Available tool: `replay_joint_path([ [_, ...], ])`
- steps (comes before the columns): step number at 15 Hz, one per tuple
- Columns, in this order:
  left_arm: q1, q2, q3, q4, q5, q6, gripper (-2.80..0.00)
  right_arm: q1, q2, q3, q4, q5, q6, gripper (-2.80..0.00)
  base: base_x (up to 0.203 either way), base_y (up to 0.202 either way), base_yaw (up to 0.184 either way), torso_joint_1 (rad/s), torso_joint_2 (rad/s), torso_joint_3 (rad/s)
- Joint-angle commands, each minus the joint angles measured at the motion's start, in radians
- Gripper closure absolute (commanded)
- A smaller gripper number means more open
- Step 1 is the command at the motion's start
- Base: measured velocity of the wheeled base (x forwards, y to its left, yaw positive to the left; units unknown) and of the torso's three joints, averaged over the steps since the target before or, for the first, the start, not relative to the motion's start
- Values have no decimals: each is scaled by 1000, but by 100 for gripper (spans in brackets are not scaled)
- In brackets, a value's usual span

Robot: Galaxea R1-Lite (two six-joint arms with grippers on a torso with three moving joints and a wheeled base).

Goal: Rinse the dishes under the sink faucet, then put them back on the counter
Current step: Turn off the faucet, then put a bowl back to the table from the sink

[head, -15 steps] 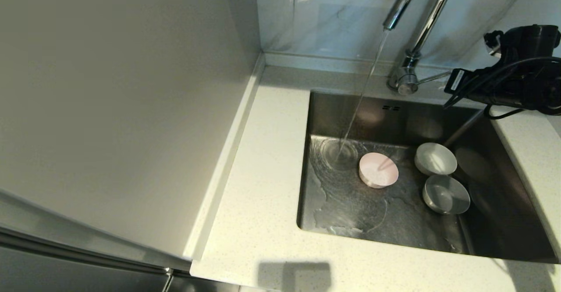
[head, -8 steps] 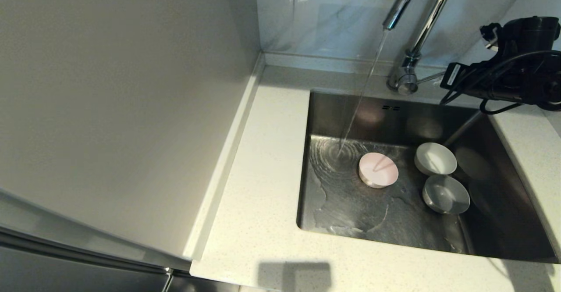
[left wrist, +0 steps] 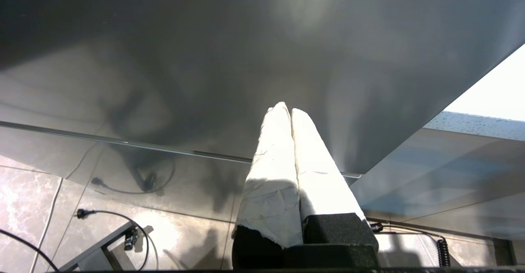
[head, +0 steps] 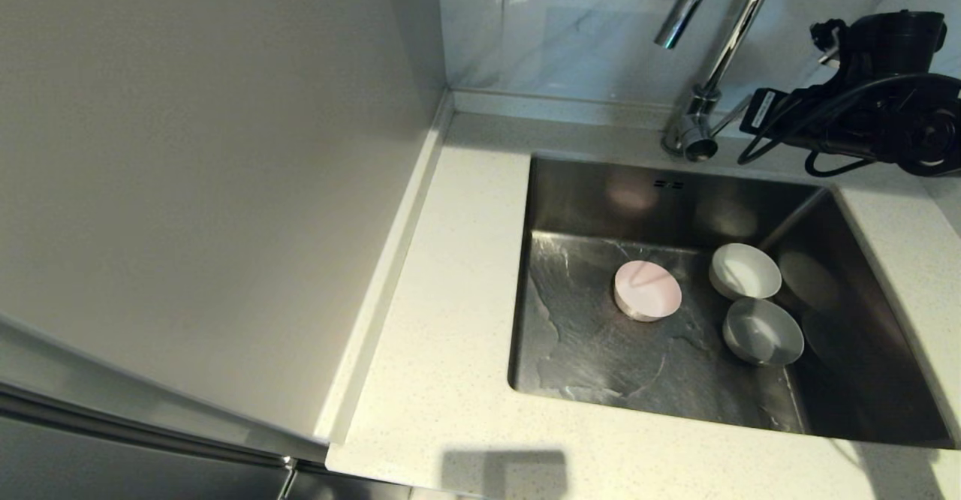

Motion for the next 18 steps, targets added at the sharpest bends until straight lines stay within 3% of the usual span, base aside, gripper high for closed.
replay_joint_path([
  [1, 0, -3, 0, -1, 1, 0, 0, 3, 9, -6, -1, 0, 1, 0, 0, 0, 0, 0, 0, 0],
  [7, 0, -3, 0, -1, 1, 0, 0, -7, -66, 85, 15, 1, 0, 0, 0, 0, 0, 0, 0, 0],
  [10, 0, -3, 0, -1, 1, 0, 0, -44, -171, 183, 140, 20, -42, 0, 0, 0, 0, 0, 0, 0],
  [11, 0, -3, 0, -1, 1, 0, 0, -56, -200, 212, 202, 32, -79, 0, 0, 0, 0, 0, 0, 0],
  [14, 0, -3, 0, -1, 1, 0, 0, -80, -226, 269, 336, 36, -293, 0, 0, 0, 0, 0, 0, 0],
  [16, 0, -3, 0, -1, 1, 1, 0, -79, -222, 306, 339, 32, -315, 0, 0, 0, 0, 0, 0, 0],
  [18, 0, -3, 0, -1, 1, 0, 0, -78, -219, 355, 327, 23, -415, 0, 0, 0, 0, 0, 0, 0],
])
